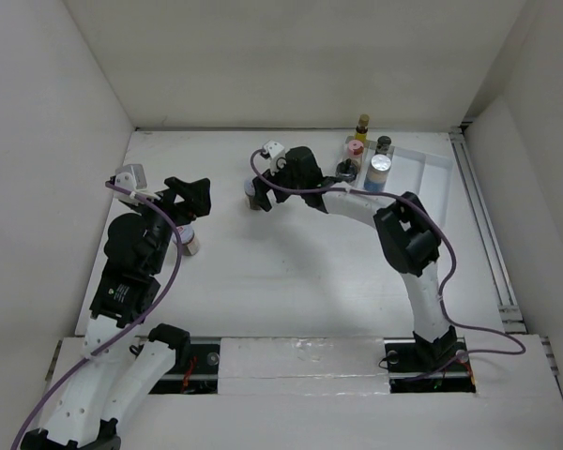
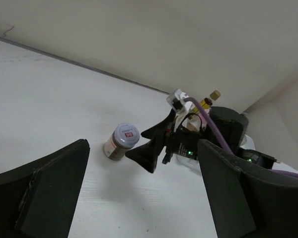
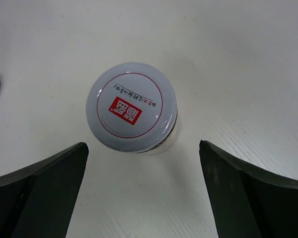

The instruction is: Organize the condiment bottles

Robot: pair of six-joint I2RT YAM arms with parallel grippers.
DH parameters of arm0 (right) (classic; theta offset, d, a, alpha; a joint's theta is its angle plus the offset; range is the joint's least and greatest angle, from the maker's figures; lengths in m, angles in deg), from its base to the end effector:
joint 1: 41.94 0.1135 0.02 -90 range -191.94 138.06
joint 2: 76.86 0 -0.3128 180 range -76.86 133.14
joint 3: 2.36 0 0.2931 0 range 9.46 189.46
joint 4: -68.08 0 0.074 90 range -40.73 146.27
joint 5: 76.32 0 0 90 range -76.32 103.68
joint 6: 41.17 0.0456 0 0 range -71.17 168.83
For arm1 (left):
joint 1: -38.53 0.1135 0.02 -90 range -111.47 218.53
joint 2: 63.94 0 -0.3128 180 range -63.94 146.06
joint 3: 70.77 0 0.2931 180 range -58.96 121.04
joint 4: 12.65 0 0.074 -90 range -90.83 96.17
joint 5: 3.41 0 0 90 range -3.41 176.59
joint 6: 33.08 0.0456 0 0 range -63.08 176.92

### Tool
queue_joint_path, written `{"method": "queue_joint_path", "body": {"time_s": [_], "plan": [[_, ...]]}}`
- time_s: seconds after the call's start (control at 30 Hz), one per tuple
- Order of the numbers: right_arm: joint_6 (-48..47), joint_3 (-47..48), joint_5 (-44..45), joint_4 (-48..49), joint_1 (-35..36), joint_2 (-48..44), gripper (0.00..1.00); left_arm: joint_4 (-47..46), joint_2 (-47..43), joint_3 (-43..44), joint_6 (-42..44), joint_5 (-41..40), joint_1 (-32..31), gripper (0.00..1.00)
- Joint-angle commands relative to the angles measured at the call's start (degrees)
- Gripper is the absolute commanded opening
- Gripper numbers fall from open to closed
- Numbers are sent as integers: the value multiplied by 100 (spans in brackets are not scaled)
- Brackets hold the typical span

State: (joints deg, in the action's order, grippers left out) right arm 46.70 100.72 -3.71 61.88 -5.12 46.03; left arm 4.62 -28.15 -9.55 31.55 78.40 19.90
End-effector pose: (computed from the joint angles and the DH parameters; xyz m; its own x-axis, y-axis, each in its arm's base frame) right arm 0.4491 0.3532 0.2253 -0.3216 -0.2850 -0.9030 -0.7994 0.5928 0.0976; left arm 0.1432 -0.0414 0.4392 0.0433 -0.4621 -0.8857 0.2226 0.8688 -0.4424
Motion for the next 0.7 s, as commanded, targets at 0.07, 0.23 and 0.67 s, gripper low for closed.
{"method": "queue_joint_path", "body": {"time_s": [0.07, 0.23, 0.67], "plan": [[-68, 804, -81, -42, 115, 348, 99, -211, -46, -1, 49, 36, 18, 86], [-68, 1314, -10, -42, 167, 780, 99, -211, -46, -1, 49, 89, 18, 86], [-68, 1070, 174, 106, 221, 544, 52, -211, -46, -1, 102, 89, 18, 86]]}}
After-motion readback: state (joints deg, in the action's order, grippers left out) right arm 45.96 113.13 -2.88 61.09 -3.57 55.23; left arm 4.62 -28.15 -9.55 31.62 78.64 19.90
